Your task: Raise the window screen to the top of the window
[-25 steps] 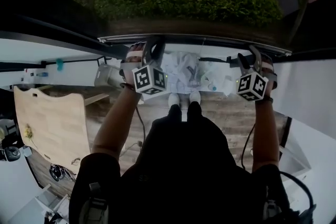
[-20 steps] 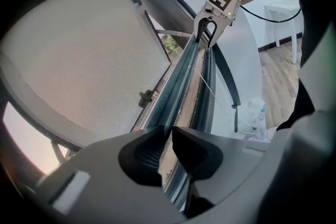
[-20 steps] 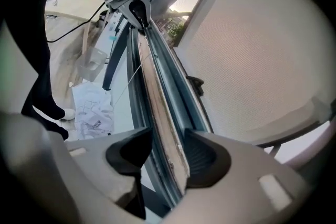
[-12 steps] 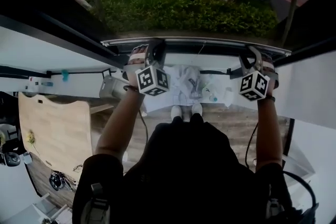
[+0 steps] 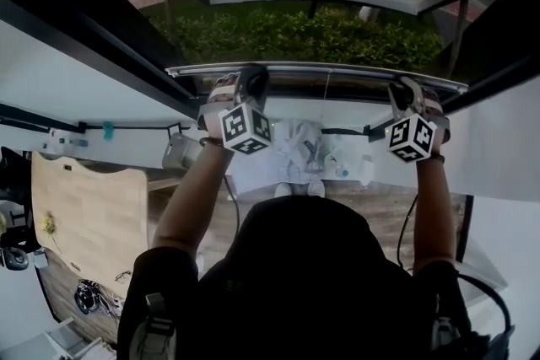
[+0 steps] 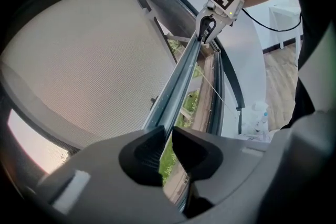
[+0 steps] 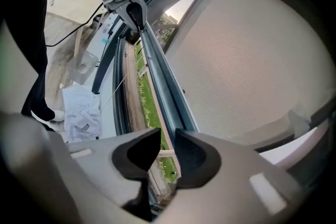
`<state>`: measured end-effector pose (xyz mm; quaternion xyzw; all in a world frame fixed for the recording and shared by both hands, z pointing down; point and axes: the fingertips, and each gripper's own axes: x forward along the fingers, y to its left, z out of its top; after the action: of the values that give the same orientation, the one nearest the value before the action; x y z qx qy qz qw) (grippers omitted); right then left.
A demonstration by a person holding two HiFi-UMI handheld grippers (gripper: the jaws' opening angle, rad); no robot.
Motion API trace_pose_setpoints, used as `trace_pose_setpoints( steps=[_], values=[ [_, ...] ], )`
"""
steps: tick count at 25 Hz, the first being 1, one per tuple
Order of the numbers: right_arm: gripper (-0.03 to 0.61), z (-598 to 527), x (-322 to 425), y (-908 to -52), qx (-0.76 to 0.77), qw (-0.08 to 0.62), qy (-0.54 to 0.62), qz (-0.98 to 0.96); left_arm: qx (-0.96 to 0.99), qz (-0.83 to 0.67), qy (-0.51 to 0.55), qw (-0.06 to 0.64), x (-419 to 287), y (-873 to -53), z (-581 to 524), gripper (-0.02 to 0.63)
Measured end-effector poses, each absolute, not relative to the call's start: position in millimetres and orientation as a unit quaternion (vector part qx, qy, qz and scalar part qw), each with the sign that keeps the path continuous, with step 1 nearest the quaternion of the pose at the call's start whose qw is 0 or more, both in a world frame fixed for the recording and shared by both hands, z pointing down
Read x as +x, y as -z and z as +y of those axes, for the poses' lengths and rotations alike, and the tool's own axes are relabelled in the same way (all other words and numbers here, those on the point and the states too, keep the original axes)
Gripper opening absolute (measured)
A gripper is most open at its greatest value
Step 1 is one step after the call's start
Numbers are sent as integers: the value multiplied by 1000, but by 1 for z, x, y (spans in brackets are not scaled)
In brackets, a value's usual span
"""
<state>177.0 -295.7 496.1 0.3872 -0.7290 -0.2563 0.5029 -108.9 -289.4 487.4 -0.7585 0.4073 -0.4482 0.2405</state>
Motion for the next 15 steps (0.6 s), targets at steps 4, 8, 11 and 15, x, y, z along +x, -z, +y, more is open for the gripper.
trace_pose_setpoints(
  steps=[4, 8, 11, 15],
  values=[
    [62, -300, 179, -484, 394, 497, 264, -727, -761, 412, 443, 236, -108, -478, -290, 51],
    [49, -303, 180, -477, 391, 504, 271, -721, -760, 407, 448, 238, -108, -471, -292, 51],
    [48, -304, 180, -473, 389, 506, 276, -719, -760, 404, 448, 242, -108, -467, -291, 51],
    [46, -305, 180, -464, 392, 509, 272, -717, -761, 403, 445, 244, -108, -457, -292, 51]
  ],
)
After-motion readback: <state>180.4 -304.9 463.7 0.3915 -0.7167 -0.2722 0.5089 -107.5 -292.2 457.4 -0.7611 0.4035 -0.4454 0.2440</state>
